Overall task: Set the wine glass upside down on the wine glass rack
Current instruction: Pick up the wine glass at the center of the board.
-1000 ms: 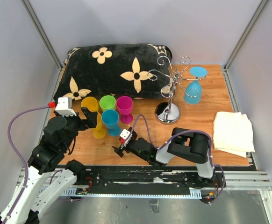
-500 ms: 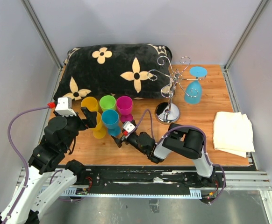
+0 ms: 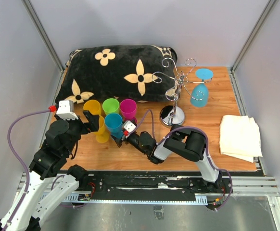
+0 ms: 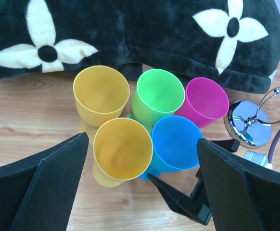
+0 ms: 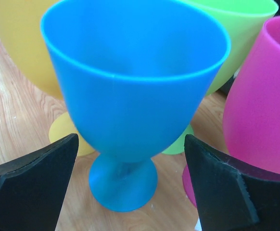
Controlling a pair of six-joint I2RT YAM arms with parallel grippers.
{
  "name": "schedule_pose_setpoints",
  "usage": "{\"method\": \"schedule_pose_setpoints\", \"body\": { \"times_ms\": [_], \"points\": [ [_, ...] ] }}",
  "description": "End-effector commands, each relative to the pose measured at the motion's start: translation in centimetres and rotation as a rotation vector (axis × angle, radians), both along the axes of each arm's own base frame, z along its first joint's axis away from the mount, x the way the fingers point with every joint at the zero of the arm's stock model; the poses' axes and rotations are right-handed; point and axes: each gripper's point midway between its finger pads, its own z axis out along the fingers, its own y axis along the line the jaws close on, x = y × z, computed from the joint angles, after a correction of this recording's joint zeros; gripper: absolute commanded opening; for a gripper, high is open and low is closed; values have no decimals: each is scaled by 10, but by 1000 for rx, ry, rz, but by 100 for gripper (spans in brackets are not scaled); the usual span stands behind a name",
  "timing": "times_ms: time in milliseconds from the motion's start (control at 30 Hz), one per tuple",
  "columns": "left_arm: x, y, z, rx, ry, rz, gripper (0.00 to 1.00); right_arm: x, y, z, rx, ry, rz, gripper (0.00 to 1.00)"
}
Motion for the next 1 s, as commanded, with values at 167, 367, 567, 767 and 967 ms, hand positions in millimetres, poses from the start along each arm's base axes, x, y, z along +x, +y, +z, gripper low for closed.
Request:
{"method": "schedule_pose_setpoints", "body": {
  "times_ms": [167, 367, 567, 767, 967],
  "points": [
    [6, 9, 2, 11, -20, 51, 100, 15, 16, 3, -1, -66, 21, 92],
    [7, 8, 0, 14, -13, 48, 100, 20, 21, 5, 12, -82, 15, 87],
    [6, 12, 1, 10, -18, 65, 100, 19, 21, 12, 12, -118, 25, 81],
    [6, 14, 1, 10, -18, 76, 100, 19, 19, 16, 12, -135, 21, 75],
    [5, 18, 1, 7, -21, 96, 100, 16, 17, 25, 17, -155, 28, 66]
  ]
}}
